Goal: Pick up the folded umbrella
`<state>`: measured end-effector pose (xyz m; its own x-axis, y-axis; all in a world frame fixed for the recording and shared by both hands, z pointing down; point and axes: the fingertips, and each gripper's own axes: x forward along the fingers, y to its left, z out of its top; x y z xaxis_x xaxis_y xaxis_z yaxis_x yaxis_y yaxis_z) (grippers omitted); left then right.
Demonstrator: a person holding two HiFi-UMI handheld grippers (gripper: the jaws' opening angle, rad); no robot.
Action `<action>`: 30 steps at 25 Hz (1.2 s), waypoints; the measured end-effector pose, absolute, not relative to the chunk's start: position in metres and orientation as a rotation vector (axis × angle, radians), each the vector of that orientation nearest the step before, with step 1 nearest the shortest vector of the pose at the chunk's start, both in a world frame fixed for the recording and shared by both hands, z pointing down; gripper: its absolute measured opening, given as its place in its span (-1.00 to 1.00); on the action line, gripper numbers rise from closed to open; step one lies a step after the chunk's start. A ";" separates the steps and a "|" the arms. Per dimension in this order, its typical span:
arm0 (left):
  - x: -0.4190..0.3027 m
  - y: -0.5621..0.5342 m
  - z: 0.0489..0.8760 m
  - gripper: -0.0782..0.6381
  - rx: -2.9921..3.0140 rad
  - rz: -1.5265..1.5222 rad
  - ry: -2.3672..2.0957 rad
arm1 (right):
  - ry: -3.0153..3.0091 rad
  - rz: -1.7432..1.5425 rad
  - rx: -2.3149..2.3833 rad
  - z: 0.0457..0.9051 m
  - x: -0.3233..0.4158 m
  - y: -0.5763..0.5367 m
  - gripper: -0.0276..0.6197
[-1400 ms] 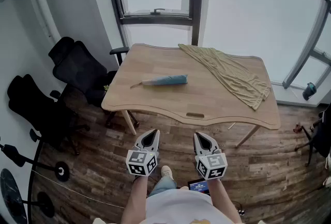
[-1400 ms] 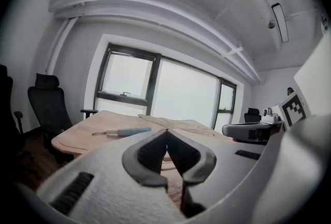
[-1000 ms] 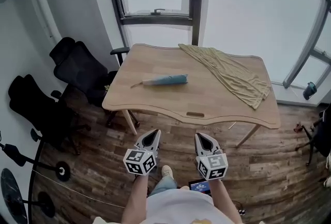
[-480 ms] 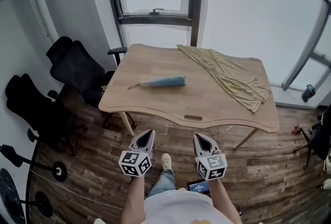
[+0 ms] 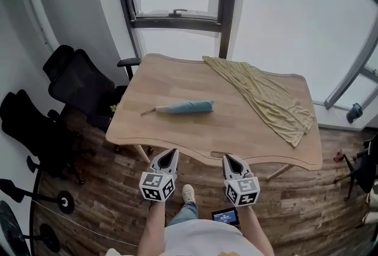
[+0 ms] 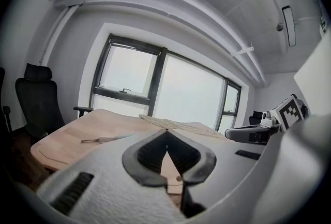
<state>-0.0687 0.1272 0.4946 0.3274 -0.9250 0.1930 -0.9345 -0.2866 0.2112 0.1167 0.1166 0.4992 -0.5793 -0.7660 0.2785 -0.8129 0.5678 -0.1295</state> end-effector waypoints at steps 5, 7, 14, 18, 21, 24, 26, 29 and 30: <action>-0.089 0.053 0.494 -0.73 2.320 0.069 -1.654 | -2.572 0.385 1.349 0.504 0.098 0.045 -0.89; -0.101 0.025 0.500 -0.73 2.314 0.106 -1.652 | -2.567 0.390 1.350 0.505 0.085 0.020 -0.89; -0.123 -0.060 0.518 -0.73 2.305 0.156 -1.611 | -2.521 0.412 1.381 0.513 0.064 -0.053 -0.89; -0.127 -0.090 0.529 -0.73 2.323 0.187 -1.574 | -2.497 0.437 1.406 0.524 0.055 -0.080 -0.89; -0.133 -0.106 0.535 -0.73 2.330 0.204 -1.563 | -2.488 0.445 1.421 0.530 0.048 -0.095 -0.89; -0.135 -0.114 0.538 -0.73 2.341 0.228 -1.543 | -2.478 0.471 1.459 0.538 0.046 -0.105 -0.89; -0.137 -0.117 0.540 -0.73 2.352 0.238 -1.524 | -2.470 0.492 1.480 0.542 0.045 -0.107 -0.89; -0.139 -0.120 0.543 -0.73 2.355 0.240 -1.511 | -2.455 0.493 1.489 0.542 0.046 -0.107 -0.89; -0.138 -0.121 0.543 -0.73 2.357 0.237 -1.509 | -2.451 0.492 1.496 0.542 0.047 -0.107 -0.89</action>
<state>-0.1384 -0.1209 0.5435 0.4247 -0.8495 0.3131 -0.9045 -0.3836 0.1862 0.0468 -0.1070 0.5423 -0.4537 -0.8144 0.3618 -0.8909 0.4233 -0.1645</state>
